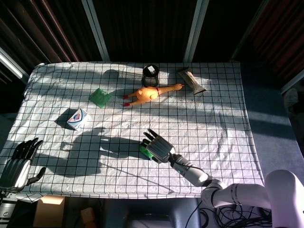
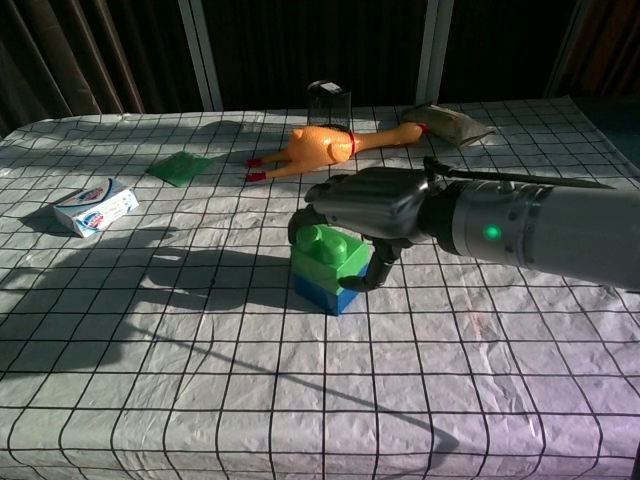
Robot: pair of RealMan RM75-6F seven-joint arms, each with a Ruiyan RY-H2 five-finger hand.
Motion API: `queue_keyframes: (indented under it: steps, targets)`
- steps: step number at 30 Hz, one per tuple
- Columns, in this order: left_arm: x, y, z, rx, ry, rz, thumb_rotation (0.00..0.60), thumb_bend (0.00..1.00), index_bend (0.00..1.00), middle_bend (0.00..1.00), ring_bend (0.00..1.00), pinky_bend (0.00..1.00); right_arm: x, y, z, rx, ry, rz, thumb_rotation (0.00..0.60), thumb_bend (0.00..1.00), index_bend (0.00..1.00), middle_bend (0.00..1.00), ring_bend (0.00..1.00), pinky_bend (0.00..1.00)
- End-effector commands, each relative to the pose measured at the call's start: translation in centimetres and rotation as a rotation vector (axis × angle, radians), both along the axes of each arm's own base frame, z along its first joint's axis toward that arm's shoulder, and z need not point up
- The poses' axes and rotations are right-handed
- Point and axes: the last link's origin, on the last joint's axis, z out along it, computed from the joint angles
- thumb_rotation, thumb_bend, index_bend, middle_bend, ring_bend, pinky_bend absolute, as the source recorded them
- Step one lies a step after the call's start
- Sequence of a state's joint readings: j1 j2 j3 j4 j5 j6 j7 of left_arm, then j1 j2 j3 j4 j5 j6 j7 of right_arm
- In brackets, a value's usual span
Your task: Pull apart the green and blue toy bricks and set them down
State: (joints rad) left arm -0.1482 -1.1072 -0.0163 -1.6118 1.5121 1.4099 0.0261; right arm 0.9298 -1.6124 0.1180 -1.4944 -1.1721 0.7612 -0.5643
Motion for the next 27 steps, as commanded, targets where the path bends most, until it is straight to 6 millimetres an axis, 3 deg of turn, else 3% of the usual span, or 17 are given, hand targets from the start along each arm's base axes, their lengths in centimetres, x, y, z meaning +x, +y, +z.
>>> queue_keyframes:
  steps: [1,6,11,18,27]
  targets:
    - [0.0,0.0,0.0,-0.001,0.0,0.001,0.6,0.34,0.0,0.02,0.0,0.06,0.0,0.0,0.0,-0.005,-0.004,0.002,0.6,0.34,0.57,0.39,0.13,0.0]
    - [0.0,0.0,0.0,-0.001,-0.002,0.001,0.6,0.34,0.0,0.02,0.0,0.06,0.0,0.1,0.0,-0.025,-0.012,0.019,0.6,0.35,0.72,0.47,0.27,0.01]
    - [0.0,0.1,0.1,-0.013,-0.016,-0.008,0.6,0.34,0.0,0.02,0.0,0.06,0.0,0.4,0.5,-0.057,-0.048,0.046,0.6,0.35,0.9,0.61,0.42,0.09]
    - [0.1,2.3,-0.7,-0.16,-0.294,-0.093,0.6,0.35,0.0,0.01,0.0,0.07,1.4,1.8,4.7,-0.069,-0.253,0.074,0.6,0.35,0.95,0.65,0.49,0.26]
    - [0.6,5.1,-7.1,-0.365,-0.841,-0.122,0.6,0.35,0.0,0.0,0.0,0.07,3.8,2.4,10.6,-0.022,-0.599,0.023,0.6,0.34,0.95,0.66,0.49,0.29]
